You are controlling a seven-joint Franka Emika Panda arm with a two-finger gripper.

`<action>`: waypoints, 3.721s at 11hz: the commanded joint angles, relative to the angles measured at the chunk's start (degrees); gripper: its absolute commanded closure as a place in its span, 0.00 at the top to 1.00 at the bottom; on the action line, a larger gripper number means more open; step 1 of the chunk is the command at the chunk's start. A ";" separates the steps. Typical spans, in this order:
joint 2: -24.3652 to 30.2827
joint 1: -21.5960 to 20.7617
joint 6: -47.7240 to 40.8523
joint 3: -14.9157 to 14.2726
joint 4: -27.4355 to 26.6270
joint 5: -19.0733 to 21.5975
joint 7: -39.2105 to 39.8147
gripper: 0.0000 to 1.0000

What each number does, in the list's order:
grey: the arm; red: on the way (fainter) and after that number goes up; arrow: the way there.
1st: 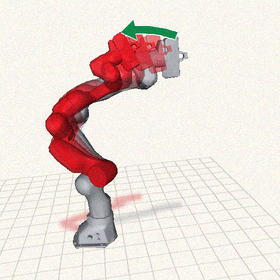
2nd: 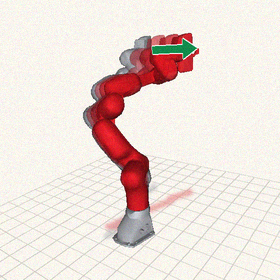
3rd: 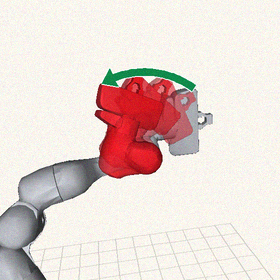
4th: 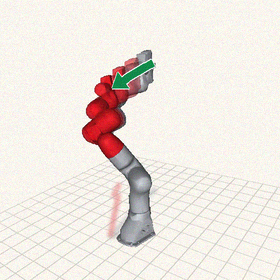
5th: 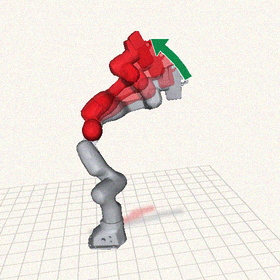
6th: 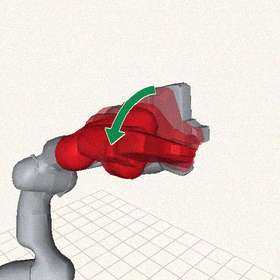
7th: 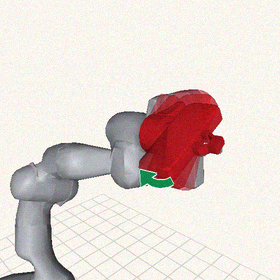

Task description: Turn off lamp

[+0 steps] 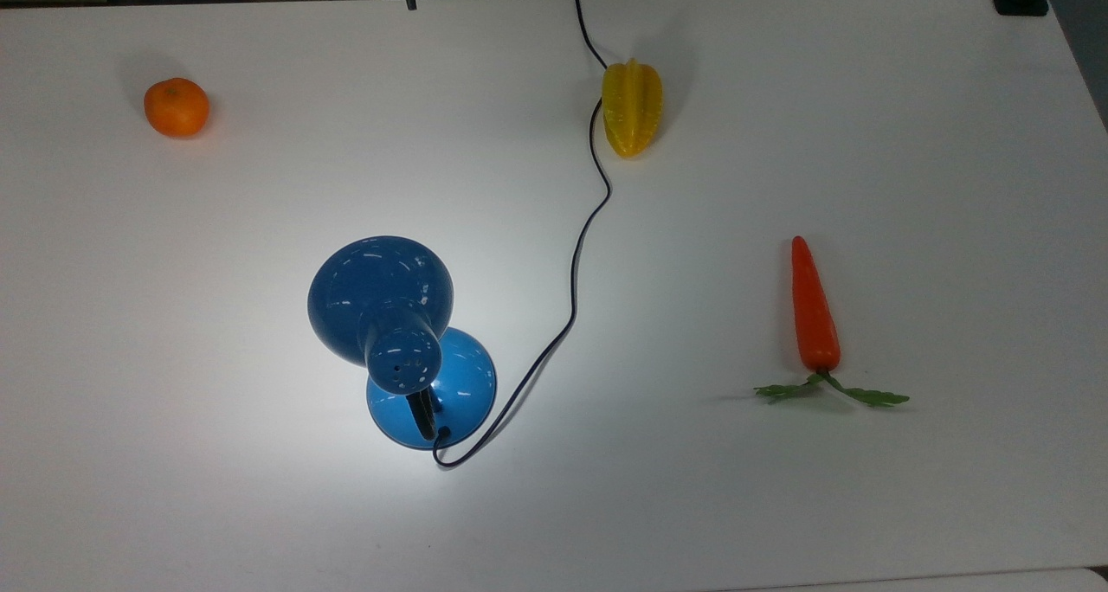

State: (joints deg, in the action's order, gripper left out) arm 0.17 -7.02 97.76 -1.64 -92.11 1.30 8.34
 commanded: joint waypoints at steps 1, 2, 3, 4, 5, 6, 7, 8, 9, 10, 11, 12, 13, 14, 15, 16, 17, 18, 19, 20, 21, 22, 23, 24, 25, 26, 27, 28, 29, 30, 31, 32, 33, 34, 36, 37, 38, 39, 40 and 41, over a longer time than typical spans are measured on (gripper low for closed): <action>0.89 -0.36 0.42 0.40 -0.96 0.54 0.98 1.00; 1.06 -0.19 0.24 0.41 -1.05 0.63 0.98 1.00; 0.89 -0.19 0.42 0.41 -1.05 0.63 1.07 1.00; 0.71 -0.19 0.50 0.41 -1.05 0.63 1.07 1.00; 0.63 -0.19 0.51 0.41 -0.96 0.63 0.98 1.00; 0.45 -0.19 0.68 0.41 -0.96 0.63 0.98 1.00; 0.45 -0.19 0.68 0.41 -0.96 0.63 1.07 1.00; 0.45 -0.19 0.94 0.32 -1.05 0.54 1.33 1.00; 0.36 -0.10 1.03 0.24 -1.05 0.54 1.77 1.00; 0.27 -0.19 1.03 0.23 -1.05 0.54 1.16 1.00; 0.27 -0.01 1.03 0.15 -0.88 0.63 1.24 0.99; 0.36 -0.01 1.03 0.15 -0.96 0.63 1.77 0.94; 0.27 -0.01 1.12 0.15 -0.96 0.63 1.86 0.83; 0.27 -0.01 1.12 0.15 -0.96 0.63 1.86 0.73; 0.27 -0.01 1.21 0.15 -0.96 0.63 1.86 0.58; 0.10 -0.01 1.21 0.23 -0.96 0.72 1.86 0.44; 0.10 -0.01 1.12 0.23 -0.96 0.89 1.77 0.34; 0.18 -0.01 1.12 0.32 -1.05 1.07 1.77 0.24; 0.19 -0.01 1.12 0.32 -0.96 1.42 1.77 0.17; 0.19 -0.01 1.21 0.32 -1.05 1.51 1.77 0.16; 0.10 -0.01 1.21 0.32 -1.05 1.42 1.86 0.12; -0.08 -0.01 1.21 0.32 -1.05 1.42 1.77 0.10; -0.25 -0.10 1.21 0.32 -1.05 1.60 1.86 0.01; -0.34 -0.10 1.30 0.41 -1.14 1.60 1.95 0.00; -0.34 -0.01 1.91 0.32 -1.49 1.77 1.86 0.00; -0.34 -0.01 2.17 0.32 -1.49 2.04 1.77 0.00; -0.43 0.08 2.26 0.32 -1.93 2.04 1.86 0.00; -0.52 0.34 2.96 0.32 -2.63 1.95 1.86 0.00; -1.13 0.86 4.36 0.24 -3.07 1.95 1.86 0.00; -1.48 1.13 5.33 -0.03 -3.86 1.95 1.95 0.00; -1.57 1.48 6.56 -0.29 -5.00 1.95 1.95 0.00; -1.57 2.09 7.09 -0.29 -6.14 2.04 1.95 0.00; -1.57 2.27 7.18 -0.38 -7.45 2.04 2.03 0.00; -1.83 2.45 7.19 -0.47 -8.69 1.86 2.21 0.00; -2.89 2.88 11.20 -0.47 -11.32 1.43 2.91 0.00; -3.15 3.06 14.80 -0.56 -13.42 1.16 2.91 0.00; -3.68 3.15 17.70 -0.56 -14.58 1.16 2.91 0.00; -5.07 3.15 19.73 -0.73 -14.93 1.16 2.83 0.00; -6.13 3.24 22.89 -1.17 -15.20 1.07 2.74 0.00; -7.10 3.41 27.35 -1.26 -16.33 1.16 2.65 0.00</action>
State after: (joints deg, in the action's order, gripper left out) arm -5.60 -3.78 117.30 -2.13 -106.07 2.13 9.69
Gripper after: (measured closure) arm 0.991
